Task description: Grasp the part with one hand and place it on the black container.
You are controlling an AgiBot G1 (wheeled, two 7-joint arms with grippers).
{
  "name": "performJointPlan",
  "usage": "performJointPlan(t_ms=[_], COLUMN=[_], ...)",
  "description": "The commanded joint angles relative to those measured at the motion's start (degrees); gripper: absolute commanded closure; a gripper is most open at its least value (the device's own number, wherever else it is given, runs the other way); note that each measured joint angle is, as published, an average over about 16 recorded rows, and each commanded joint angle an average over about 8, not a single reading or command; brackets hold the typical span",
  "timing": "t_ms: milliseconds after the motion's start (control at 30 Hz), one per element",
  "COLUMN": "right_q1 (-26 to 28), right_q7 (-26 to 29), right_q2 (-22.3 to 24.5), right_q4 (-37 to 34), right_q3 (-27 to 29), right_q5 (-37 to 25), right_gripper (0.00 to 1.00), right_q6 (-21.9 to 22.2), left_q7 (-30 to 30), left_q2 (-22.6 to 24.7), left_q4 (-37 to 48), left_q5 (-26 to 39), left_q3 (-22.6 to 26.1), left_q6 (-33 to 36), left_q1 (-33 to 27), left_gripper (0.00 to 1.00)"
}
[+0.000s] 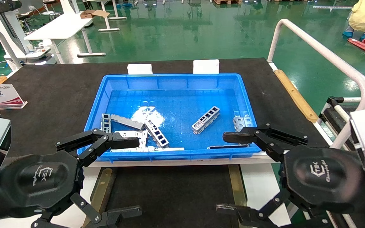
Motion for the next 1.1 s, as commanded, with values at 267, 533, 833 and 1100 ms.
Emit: performJointPlan(t_ms=[267,533,833,1100], right_q1=[0.00,0.00,0.00,0.00], right_q7=[0.00,0.00,0.00,0.00], right_q2=[0.00,0.00,0.00,0.00], right_q4=[0.00,0.00,0.00,0.00], right_q3=[0.00,0.00,0.00,0.00], right_q5=[0.00,0.00,0.00,0.00], right_gripper=[0.00,0.00,0.00,0.00], right_q6=[0.00,0.00,0.00,0.00], left_q7=[0.00,0.00,0.00,0.00], left_q2=[0.00,0.00,0.00,0.00], left_q4=[0.00,0.00,0.00,0.00], left_q5=[0.00,0.00,0.00,0.00], left_q3=[0.00,0.00,0.00,0.00], left_q6=[0.00,0.00,0.00,0.00], left_q1=[0.00,0.00,0.00,0.00], left_gripper=[0.00,0.00,0.00,0.00])
